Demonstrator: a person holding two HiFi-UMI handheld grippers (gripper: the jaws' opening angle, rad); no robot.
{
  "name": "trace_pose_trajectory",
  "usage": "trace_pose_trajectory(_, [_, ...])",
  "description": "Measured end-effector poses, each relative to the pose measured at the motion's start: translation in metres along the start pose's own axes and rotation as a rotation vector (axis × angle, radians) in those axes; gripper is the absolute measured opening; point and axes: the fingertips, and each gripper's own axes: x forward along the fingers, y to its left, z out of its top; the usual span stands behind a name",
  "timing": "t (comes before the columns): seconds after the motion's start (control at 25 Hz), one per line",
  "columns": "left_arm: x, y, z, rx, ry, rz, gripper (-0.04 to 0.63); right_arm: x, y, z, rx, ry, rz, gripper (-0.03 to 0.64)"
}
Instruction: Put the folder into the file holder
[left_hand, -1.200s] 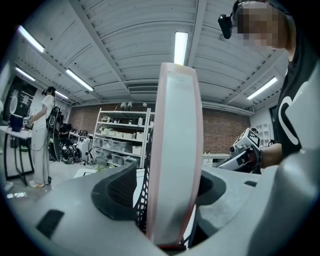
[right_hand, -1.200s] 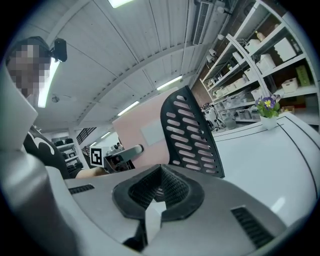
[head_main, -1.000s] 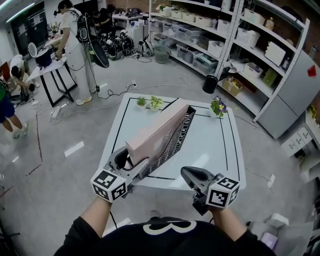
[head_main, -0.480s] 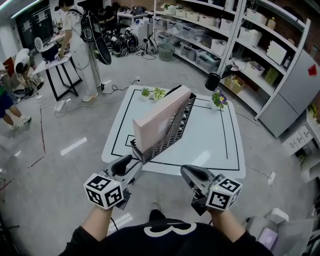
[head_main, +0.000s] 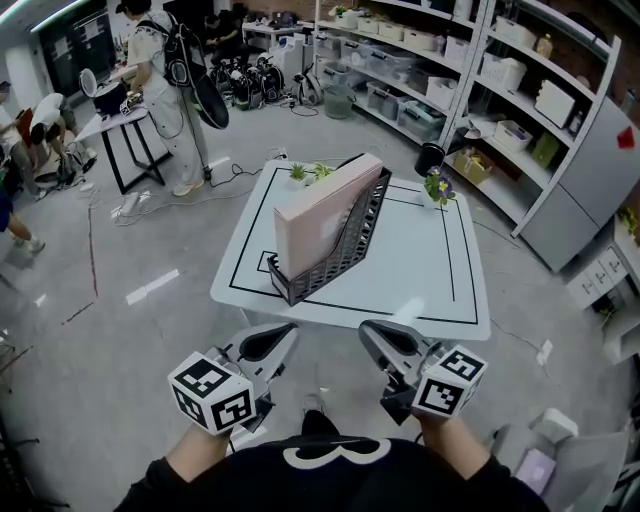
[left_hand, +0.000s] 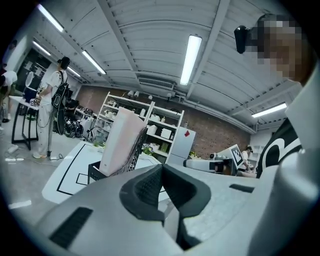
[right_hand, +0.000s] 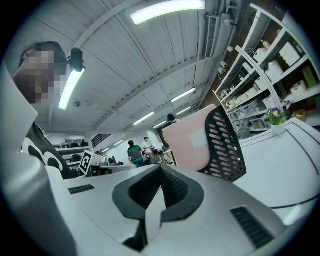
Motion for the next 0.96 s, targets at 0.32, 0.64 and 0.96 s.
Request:
trace_pose_trajectory(0.32, [-0.010, -0.004, -0.003, -0.007, -0.002, 0.011, 0.006, -0.004, 0.007, -0.004, -0.011, 0.016, -0.012, 0.003])
trace_pose_trajectory(0.64, [-0.012, 0.006, -0.010, 0.021, 0.039, 0.052, 0.006, 0.010, 0.007, -0.007, -0.018, 0.042, 0.003, 0.003])
trace_pose_trajectory(0.96, [-0.006, 0.022, -0.008, 0.024, 0.049, 0.067, 0.006, 0.025, -0.003, -0.004, -0.017, 0.053, 0.008, 0.003])
